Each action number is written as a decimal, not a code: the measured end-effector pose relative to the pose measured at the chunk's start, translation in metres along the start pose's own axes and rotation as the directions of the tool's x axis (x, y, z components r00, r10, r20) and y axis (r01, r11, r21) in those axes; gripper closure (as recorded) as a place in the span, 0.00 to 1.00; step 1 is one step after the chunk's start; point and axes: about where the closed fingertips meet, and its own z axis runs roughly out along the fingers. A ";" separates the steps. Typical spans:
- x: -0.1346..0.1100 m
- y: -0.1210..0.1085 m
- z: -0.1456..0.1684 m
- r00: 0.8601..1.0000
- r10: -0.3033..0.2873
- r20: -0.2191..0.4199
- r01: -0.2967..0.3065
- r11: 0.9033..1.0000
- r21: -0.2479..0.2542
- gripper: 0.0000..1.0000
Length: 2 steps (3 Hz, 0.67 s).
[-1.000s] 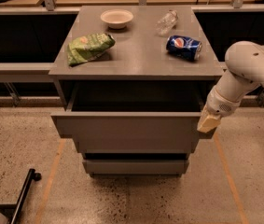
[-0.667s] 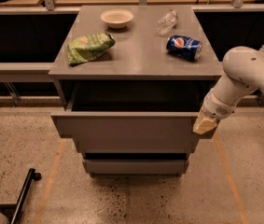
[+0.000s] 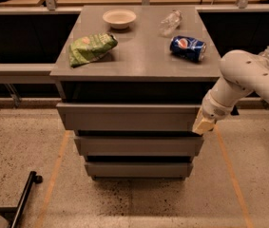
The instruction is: Close top drawer
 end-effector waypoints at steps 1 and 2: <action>0.000 0.000 0.003 1.000 -0.001 0.000 0.001 1.000 -0.005 0.82; 0.000 0.001 0.005 1.000 -0.001 -0.001 0.001 1.000 -0.009 0.61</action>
Offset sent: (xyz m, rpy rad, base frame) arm -0.0003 0.0010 -0.0021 0.0006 0.0035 0.0018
